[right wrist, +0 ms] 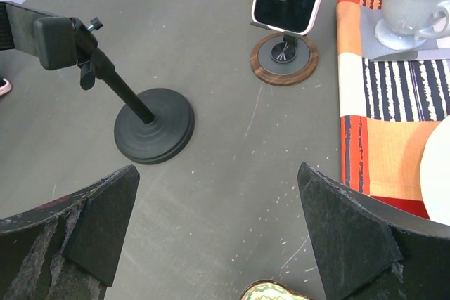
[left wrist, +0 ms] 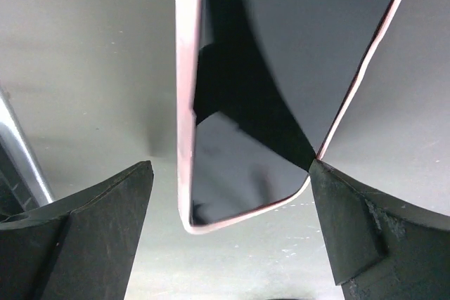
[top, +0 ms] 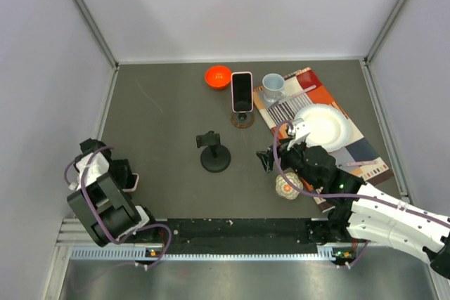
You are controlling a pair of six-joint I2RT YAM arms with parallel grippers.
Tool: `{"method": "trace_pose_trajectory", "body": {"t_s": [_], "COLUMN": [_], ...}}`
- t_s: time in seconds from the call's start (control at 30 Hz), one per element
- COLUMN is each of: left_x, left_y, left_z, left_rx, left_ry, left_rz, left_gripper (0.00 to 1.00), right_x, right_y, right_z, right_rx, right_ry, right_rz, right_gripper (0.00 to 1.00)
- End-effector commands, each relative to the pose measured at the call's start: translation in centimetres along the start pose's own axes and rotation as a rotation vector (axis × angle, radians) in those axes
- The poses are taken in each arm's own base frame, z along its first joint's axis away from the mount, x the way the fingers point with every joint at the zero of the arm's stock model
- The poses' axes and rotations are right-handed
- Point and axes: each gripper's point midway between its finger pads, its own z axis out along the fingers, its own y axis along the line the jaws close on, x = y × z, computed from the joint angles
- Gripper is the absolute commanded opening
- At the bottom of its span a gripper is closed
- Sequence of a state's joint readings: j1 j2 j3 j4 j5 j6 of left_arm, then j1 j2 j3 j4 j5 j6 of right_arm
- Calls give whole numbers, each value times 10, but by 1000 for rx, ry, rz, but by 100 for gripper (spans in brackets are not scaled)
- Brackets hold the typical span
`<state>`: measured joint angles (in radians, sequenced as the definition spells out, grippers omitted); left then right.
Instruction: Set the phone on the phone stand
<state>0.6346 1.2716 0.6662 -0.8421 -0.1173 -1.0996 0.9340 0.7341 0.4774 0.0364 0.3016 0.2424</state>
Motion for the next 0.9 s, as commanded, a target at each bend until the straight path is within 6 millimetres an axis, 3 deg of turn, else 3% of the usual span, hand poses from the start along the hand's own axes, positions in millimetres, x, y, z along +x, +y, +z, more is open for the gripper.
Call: {"method": "trace_pose_trajectory", "body": {"t_s": [0.0, 0.17, 0.43, 0.57, 0.87], "left_x": [-11, -10, -18, -25, -28], "left_y": [-3, 0, 2, -6, -6], "left_z": [19, 12, -15, -26, -16], "left_rx": [-4, 13, 56, 119, 12], "left_ry": [-36, -39, -92, -132, -100], "left_rz": [-33, -24, -19, -19, -27], "left_gripper": [99, 99, 99, 99, 99], "right_x": [-11, -10, -8, -10, -10], "right_y": [1, 2, 3, 3, 3], "right_z": [1, 3, 4, 3, 2], "right_rx": [5, 4, 0, 0, 0], "right_ry": [-42, -40, -36, -41, -44], "right_rz": [-1, -4, -8, -5, -6], "right_gripper": [95, 96, 96, 96, 96]}}
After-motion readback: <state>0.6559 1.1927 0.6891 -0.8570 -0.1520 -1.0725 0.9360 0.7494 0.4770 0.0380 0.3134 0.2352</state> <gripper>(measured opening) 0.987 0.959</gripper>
